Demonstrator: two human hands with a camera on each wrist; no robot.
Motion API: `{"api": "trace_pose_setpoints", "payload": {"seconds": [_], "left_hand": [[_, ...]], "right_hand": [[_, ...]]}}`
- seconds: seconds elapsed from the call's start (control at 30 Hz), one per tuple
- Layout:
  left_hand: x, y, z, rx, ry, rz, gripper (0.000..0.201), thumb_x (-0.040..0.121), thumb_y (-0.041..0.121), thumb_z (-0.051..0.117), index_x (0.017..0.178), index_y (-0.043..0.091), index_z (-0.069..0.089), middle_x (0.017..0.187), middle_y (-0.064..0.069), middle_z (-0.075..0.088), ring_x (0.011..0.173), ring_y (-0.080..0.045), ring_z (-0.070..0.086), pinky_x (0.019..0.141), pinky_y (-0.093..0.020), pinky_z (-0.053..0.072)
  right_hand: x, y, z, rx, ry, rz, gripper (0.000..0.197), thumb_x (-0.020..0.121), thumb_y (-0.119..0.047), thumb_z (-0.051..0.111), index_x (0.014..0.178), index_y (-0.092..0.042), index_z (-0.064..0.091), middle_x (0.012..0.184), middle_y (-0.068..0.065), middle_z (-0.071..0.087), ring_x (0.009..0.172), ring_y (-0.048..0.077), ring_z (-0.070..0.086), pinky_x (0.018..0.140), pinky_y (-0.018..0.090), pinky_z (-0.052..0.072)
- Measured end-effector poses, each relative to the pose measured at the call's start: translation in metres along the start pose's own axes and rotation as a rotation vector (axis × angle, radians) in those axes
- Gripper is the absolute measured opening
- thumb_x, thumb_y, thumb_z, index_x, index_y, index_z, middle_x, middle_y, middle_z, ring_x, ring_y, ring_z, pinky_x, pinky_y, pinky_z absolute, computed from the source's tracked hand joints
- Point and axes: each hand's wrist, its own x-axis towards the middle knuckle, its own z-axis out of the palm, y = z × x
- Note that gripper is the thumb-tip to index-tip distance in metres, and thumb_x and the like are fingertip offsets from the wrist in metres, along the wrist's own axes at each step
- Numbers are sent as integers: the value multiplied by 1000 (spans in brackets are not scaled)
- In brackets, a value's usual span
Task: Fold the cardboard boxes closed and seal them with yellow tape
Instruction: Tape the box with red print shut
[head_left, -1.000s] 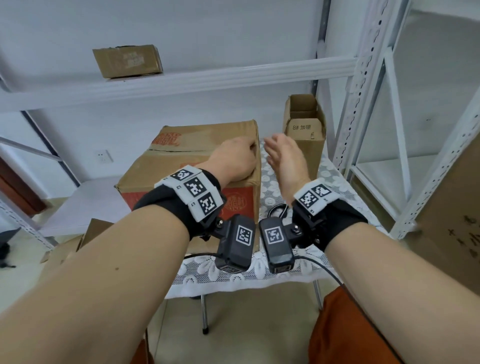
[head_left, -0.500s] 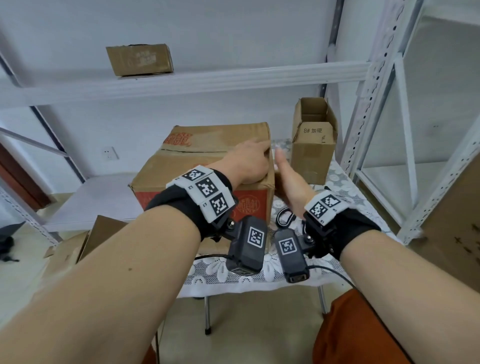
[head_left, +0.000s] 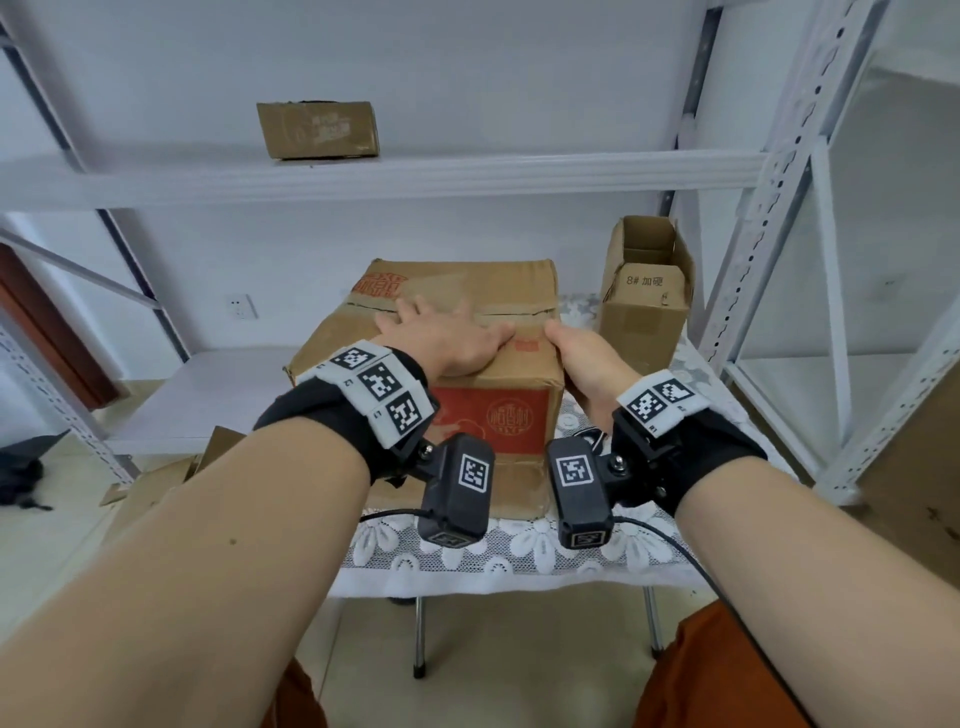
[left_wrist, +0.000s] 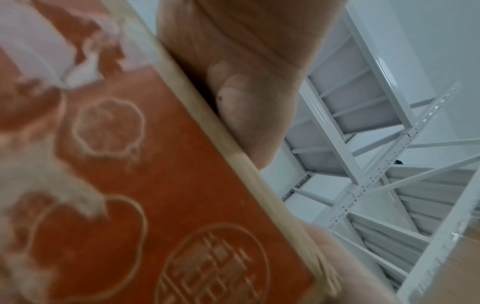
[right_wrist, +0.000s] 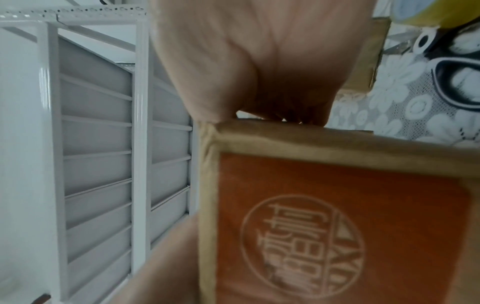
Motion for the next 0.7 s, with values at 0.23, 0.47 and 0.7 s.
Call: {"api": "trace_pose_setpoints", "payload": {"seconds": [0.23, 0.47, 0.7], "left_hand": [[6, -33, -6, -8, 83, -219, 100, 85, 79, 26, 155, 8, 15, 161, -23, 2, 149, -38, 2, 119, -57, 1], [10, -72, -11, -216, 174, -229, 74, 87, 65, 42, 133, 8, 50, 136, -10, 53, 118, -31, 54, 95, -37, 43], [-5, -103, -32, -661, 348, -289, 39, 91, 45, 59, 92, 6, 56, 102, -11, 64, 93, -31, 63, 79, -36, 53]], "right_hand": [[16, 7, 3, -88, 63, 40, 54, 82, -47, 37, 101, -8, 69, 104, 12, 71, 102, 30, 65, 97, 51, 47], [1, -5, 1, -66, 93, 79, 43, 92, -40, 37, 102, -11, 67, 103, 8, 70, 101, 29, 65, 97, 48, 48], [-30, -57, 5, 92, 1, 82, 24, 100, -24, 42, 96, -12, 62, 95, 7, 69, 94, 22, 64, 92, 37, 50]]}}
